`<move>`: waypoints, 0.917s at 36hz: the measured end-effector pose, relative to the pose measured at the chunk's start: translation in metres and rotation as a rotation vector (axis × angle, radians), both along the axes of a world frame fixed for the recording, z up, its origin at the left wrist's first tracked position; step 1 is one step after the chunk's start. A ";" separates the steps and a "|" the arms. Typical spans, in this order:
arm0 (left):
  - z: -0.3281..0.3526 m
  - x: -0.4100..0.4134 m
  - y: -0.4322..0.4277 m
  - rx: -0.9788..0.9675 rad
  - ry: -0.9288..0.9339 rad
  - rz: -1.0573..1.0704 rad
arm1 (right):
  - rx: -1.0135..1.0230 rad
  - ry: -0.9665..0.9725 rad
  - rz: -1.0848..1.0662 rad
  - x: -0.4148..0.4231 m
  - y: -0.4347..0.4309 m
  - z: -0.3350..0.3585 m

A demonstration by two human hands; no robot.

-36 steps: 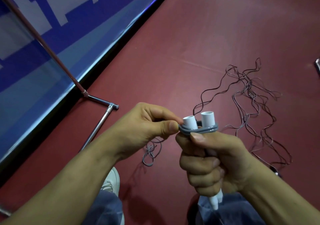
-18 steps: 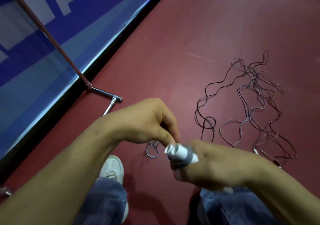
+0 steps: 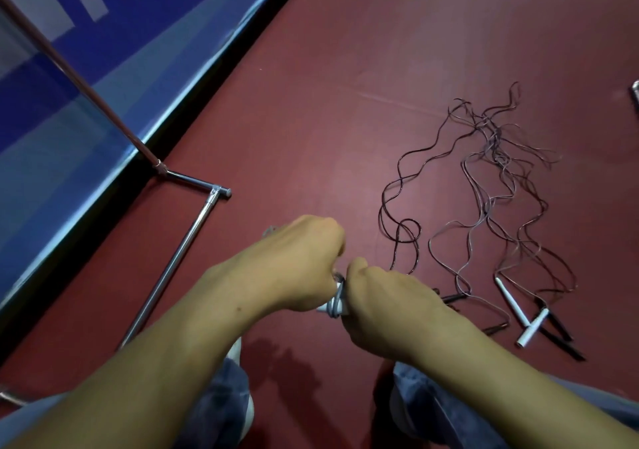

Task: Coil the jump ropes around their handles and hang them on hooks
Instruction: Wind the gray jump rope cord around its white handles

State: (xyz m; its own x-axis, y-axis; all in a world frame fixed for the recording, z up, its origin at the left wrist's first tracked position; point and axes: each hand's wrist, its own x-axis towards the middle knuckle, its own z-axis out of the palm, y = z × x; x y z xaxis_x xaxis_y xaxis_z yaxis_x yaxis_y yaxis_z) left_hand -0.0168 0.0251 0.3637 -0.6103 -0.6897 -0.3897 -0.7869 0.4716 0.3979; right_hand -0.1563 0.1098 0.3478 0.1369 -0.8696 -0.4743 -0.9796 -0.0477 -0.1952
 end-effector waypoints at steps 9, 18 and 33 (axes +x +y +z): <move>0.006 0.013 -0.012 0.024 0.034 0.084 | -0.167 -0.061 0.126 -0.001 0.001 0.015; -0.003 0.031 -0.023 0.168 0.087 0.195 | -0.364 -0.496 -0.111 -0.016 -0.005 0.015; 0.019 0.028 -0.009 0.680 0.698 0.328 | -0.218 -1.332 -0.710 -0.033 -0.023 0.032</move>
State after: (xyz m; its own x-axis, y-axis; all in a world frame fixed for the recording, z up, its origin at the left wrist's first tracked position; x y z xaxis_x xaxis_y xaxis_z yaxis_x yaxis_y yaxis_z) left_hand 0.0111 0.0160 0.3823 -0.6716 -0.6294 -0.3909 -0.3275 -0.2211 0.9186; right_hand -0.1888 0.0863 0.3797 -0.1151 -0.9721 -0.2045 0.0664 0.1979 -0.9780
